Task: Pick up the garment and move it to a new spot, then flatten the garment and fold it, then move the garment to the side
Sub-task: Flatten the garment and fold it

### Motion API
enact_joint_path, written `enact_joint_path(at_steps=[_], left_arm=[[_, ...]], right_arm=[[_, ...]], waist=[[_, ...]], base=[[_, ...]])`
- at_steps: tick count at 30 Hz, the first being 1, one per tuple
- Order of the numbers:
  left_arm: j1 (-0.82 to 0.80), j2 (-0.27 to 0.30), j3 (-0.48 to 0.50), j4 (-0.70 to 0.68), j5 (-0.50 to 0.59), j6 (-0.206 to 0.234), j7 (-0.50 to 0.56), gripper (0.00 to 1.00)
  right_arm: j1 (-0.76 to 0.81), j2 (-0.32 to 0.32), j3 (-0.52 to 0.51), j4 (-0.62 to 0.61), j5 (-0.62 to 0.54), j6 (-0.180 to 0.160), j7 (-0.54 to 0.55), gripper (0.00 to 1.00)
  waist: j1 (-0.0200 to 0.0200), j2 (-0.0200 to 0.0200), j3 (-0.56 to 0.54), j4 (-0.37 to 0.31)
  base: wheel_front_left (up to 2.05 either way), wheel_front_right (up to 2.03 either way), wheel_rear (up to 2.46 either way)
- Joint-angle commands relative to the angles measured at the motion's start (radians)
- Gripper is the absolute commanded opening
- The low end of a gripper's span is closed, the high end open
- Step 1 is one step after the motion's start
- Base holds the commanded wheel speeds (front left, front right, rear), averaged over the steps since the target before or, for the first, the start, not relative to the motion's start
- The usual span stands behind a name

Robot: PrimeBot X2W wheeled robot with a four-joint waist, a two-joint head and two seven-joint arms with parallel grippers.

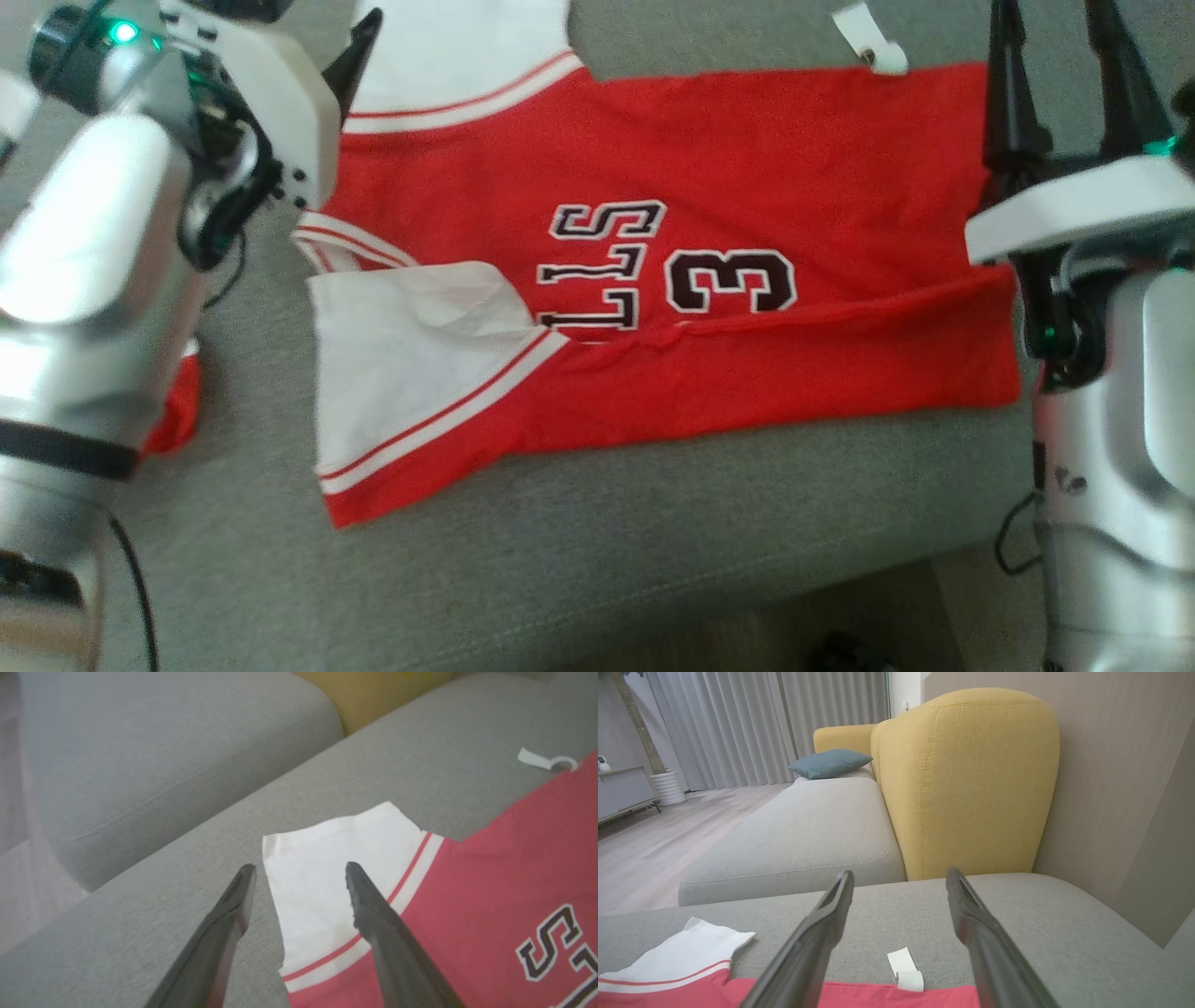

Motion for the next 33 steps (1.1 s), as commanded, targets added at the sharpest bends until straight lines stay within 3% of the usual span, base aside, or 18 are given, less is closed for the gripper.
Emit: enact_joint_path(at_steps=[1, 10, 25, 30, 31, 32, 33], left_arm=[[-0.072, 0.056, -0.008, -0.01, -0.022, -0.005, 0.019, 1.0], [-0.268, 0.163, -0.176, 0.157, -0.107, -0.006, 0.016, 1.0], [-0.396, 0.182, -0.328, 0.322, -0.163, -0.006, -0.032, 1.0], [-0.399, 0.172, -0.382, 0.329, -0.228, -0.006, -0.009, 1.0], [-0.398, 0.17, -0.394, 0.321, -0.249, -0.006, 0.0, 0.57], [-0.398, 0.169, -0.406, 0.309, -0.27, -0.006, 0.007, 0.0], [-0.398, 0.169, -0.419, 0.297, -0.291, -0.006, 0.014, 0.0]], right_arm=[[-0.036, -0.005, 0.031, -0.044, 0.01, -0.001, -0.008, 1.0], [-0.076, -0.005, 0.081, -0.085, 0.053, -0.001, -0.026, 1.0], [-0.072, -0.005, 0.096, -0.095, 0.09, -0.001, -0.054, 1.0], [-0.071, -0.005, 0.093, -0.09, 0.09, -0.001, -0.056, 1.0], [-0.072, -0.005, 0.091, -0.088, 0.09, -0.001, -0.056, 1.0], [-0.073, -0.005, 0.087, -0.085, 0.089, -0.001, -0.055, 1.0], [-0.075, -0.005, 0.083, -0.081, 0.089, -0.001, -0.054, 1.0]], waist=[[-0.0002, 0.0, 0.068, -0.065], [-0.0002, 0.0, 0.165, -0.151], [-0.0002, 0.0, 0.231, -0.203], [-0.0002, 0.0, 0.232, -0.204], [-0.0002, 0.0, 0.232, -0.202], [-0.0002, 0.0, 0.232, -0.199], [-0.0002, 0.0, 0.231, -0.195]], base=[[0.0, 0.0, 0.0], [0.0, 0.0, 0.0], [0.0, 0.0, 0.0], [0.0, 0.0, 0.0], [0.0, 0.0, 0.0], [0.0, 0.0, 0.0], [0.0, 0.0, 0.0]])
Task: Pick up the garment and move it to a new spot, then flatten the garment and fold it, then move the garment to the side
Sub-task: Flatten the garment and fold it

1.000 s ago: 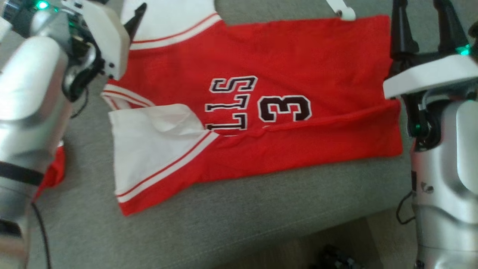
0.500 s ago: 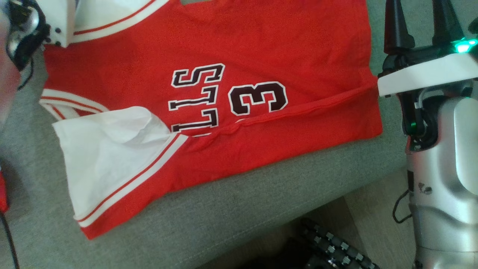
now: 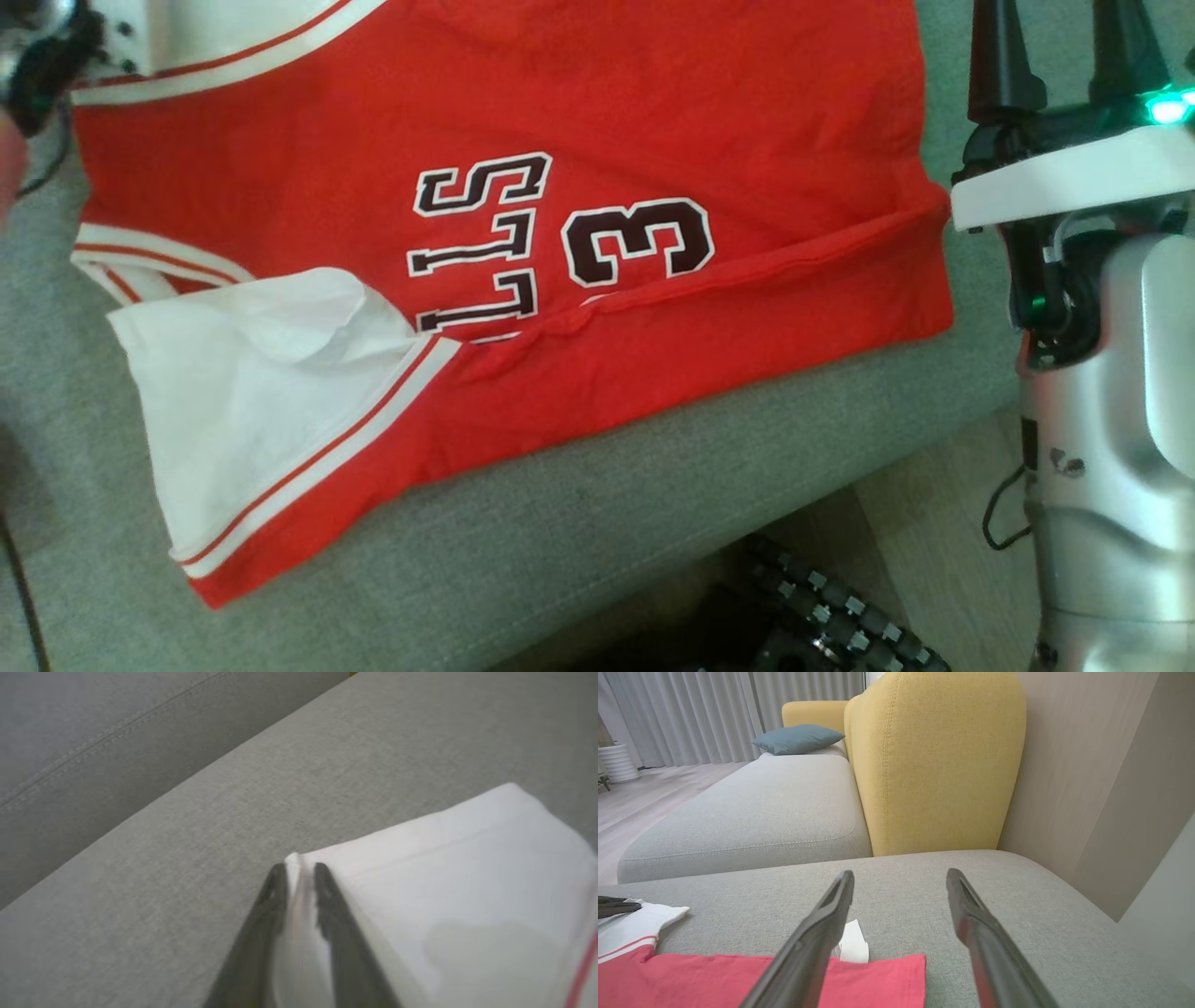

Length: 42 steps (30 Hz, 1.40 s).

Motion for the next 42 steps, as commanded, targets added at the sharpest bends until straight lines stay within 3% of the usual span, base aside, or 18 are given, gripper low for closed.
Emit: enact_joint_path(at_steps=[1, 17, 21, 33, 42], left_arm=[[-0.017, 0.025, -0.011, -0.025, -0.025, 0.0, 0.022, 0.0], [-0.019, -0.024, -0.068, -0.113, -0.153, 0.0, -0.225, 0.0], [0.002, -0.041, -0.073, -0.142, -0.171, 0.0, -0.271, 0.0], [0.048, -0.057, -0.098, -0.274, -0.184, 0.011, -0.29, 0.0], [0.047, -0.039, -0.105, -0.345, -0.179, 0.031, -0.271, 0.0]], right_arm=[[-0.013, -0.005, -0.002, -0.023, 0.005, -0.001, -0.001, 1.0], [-0.052, -0.005, -0.118, 0.1, -0.101, -0.001, 0.045, 1.0], [-0.073, -0.033, -0.14, 0.161, -0.116, -0.001, 0.076, 1.0], [-0.181, -0.158, -0.227, 0.475, -0.169, -0.001, 0.218, 1.0], [-0.25, -0.178, -0.259, 0.637, -0.219, -0.001, 0.236, 1.0]], waist=[[-0.0001, 0.0, -0.002, 0.01], [-0.0001, 0.0, -0.1, 0.164], [-0.0001, 0.0, -0.134, 0.209], [-0.0001, 0.0, -0.136, 0.305], [-0.0001, 0.0, -0.107, 0.322]], base=[[0.0, 0.0, 0.0], [0.0, 0.0, 0.0], [0.0, 0.0, 0.0], [0.0, 0.0, 0.0], [0.0, 0.0, 0.0]])
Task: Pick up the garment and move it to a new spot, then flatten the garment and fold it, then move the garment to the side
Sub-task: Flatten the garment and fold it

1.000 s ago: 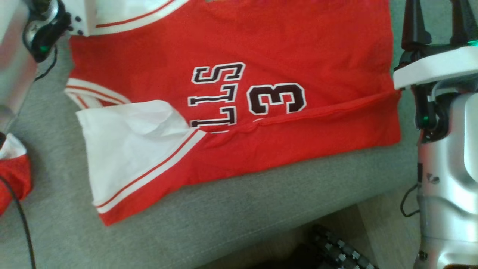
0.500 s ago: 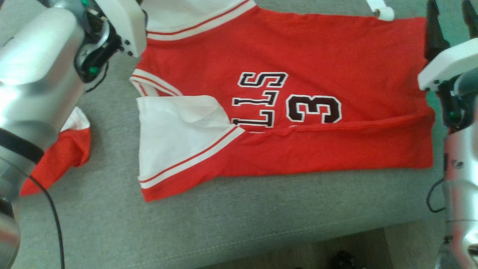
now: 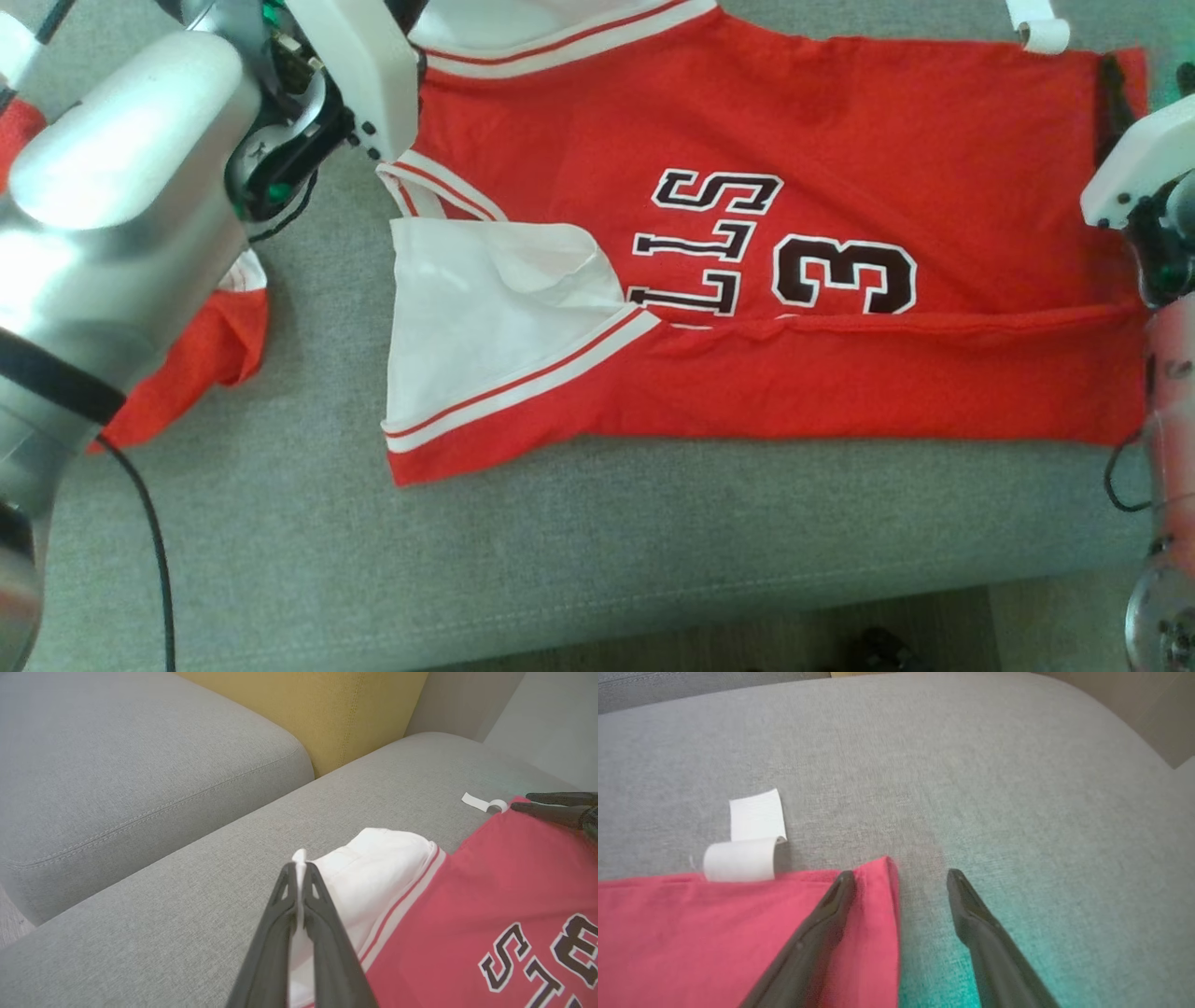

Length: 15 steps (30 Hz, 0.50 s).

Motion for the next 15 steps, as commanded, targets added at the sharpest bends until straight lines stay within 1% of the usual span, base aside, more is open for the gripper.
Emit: enact_joint_path(at_steps=[1, 5, 6, 7, 8, 11, 15], left_arm=[[-0.044, 0.038, 0.035, -0.022, 0.006, 0.008, 0.001, 0.0], [-0.051, 0.046, 0.036, -0.043, 0.006, 0.018, 0.011, 0.0], [-0.052, 0.047, 0.036, -0.045, 0.005, 0.019, 0.012, 0.0], [-0.052, 0.048, 0.037, -0.046, 0.004, 0.022, 0.012, 0.0], [-0.051, 0.05, 0.038, -0.046, 0.002, 0.024, 0.012, 0.0], [-0.045, 0.061, 0.044, -0.035, -0.003, 0.033, 0.005, 0.0], [-0.041, 0.071, 0.056, -0.02, -0.009, 0.048, -0.009, 0.0]], right_arm=[[-0.025, -0.018, 0.01, -0.019, -0.007, -0.001, 0.002, 1.0], [-0.052, -0.017, 0.015, 0.049, -0.021, -0.001, -0.009, 1.0], [-0.056, -0.015, 0.017, 0.061, -0.02, -0.001, -0.008, 0.83], [-0.059, -0.014, 0.021, 0.072, -0.019, -0.001, -0.01, 0.24], [-0.063, -0.013, 0.025, 0.081, -0.018, -0.001, -0.014, 0.0], [-0.078, -0.017, 0.043, 0.099, -0.005, -0.001, -0.044, 0.0], [-0.102, -0.031, 0.042, 0.101, 0.006, -0.001, -0.098, 0.0]], waist=[[0.0, -0.0001, 0.005, 0.0], [0.0, -0.0001, 0.018, -0.003], [0.0, -0.0001, 0.019, -0.004], [0.0, -0.0001, 0.019, -0.005], [0.0, -0.0001, 0.019, -0.006], [0.0, -0.0001, 0.011, -0.011], [0.0, -0.0001, 0.002, -0.012]], base=[[0.0, 0.0, 0.0], [0.0, 0.0, 0.0], [0.0, 0.0, 0.0], [0.0, 0.0, 0.0], [0.0, 0.0, 0.0], [0.0, 0.0, 0.0], [0.0, 0.0, 0.0]])
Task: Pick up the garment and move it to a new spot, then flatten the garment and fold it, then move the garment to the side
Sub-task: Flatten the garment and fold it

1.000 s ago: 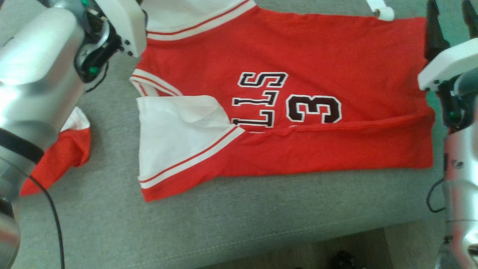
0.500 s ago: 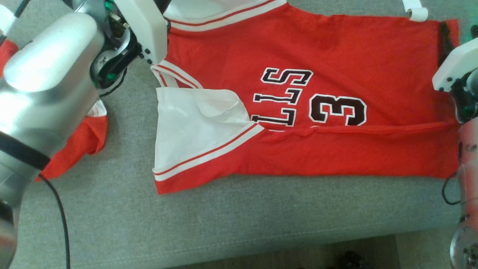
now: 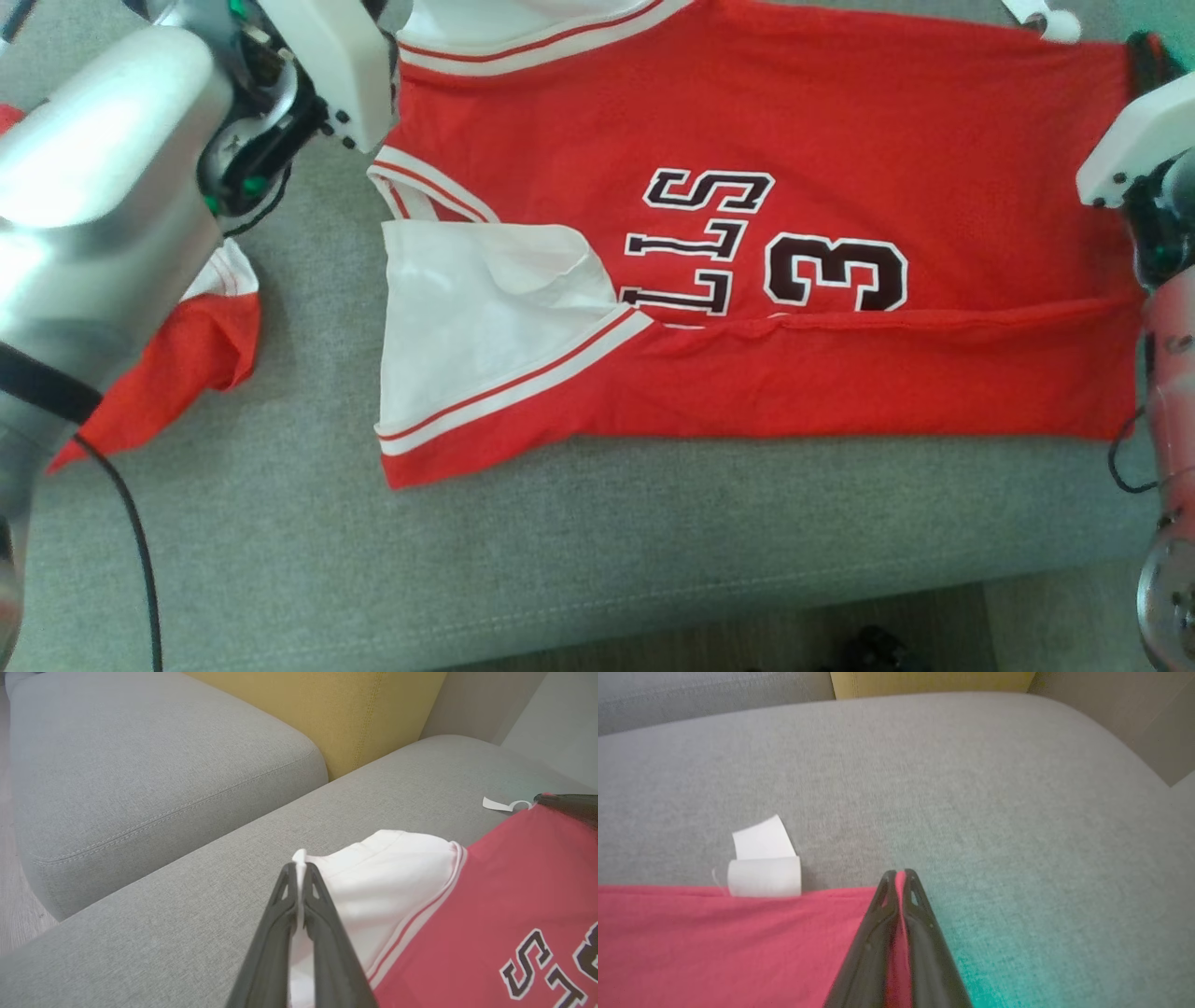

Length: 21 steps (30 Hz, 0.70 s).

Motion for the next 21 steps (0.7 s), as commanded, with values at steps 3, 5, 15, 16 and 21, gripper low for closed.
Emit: enact_joint_path(at_steps=[3, 5, 15, 16, 21], left_arm=[[-0.04, 0.05, 0.056, -0.004, -0.013, 0.011, -0.019, 0.0], [-0.041, 0.053, 0.063, 0.002, -0.018, 0.015, -0.025, 0.0], [-0.091, 0.041, 0.091, 0.068, -0.003, 0.053, -0.082, 0.0], [-0.099, 0.038, 0.092, 0.078, 0.001, 0.055, -0.089, 0.0], [-0.132, 0.018, 0.107, 0.127, 0.011, 0.065, -0.129, 0.0]], right_arm=[[-0.042, -0.015, 0.015, -0.029, 0.013, -0.001, -0.083, 0.0], [-0.056, -0.011, 0.016, -0.029, 0.021, -0.001, -0.121, 0.0], [-0.179, -0.011, 0.04, 0.003, 0.052, -0.001, -0.252, 0.0], [-0.193, -0.012, 0.044, 0.008, 0.052, -0.001, -0.262, 0.0], [-0.25, -0.015, 0.041, 0.032, 0.051, -0.001, -0.308, 0.0]], waist=[[0.0, 0.0, -0.008, 0.001], [0.0, 0.0, -0.009, 0.002], [0.0, 0.0, 0.015, 0.016], [0.0, 0.0, 0.019, 0.017], [0.0, 0.0, 0.03, 0.02]], base=[[0.0, 0.0, 0.0], [0.0, 0.0, 0.0], [0.0, 0.0, 0.0], [0.0, 0.0, 0.0], [0.0, 0.0, 0.0]])
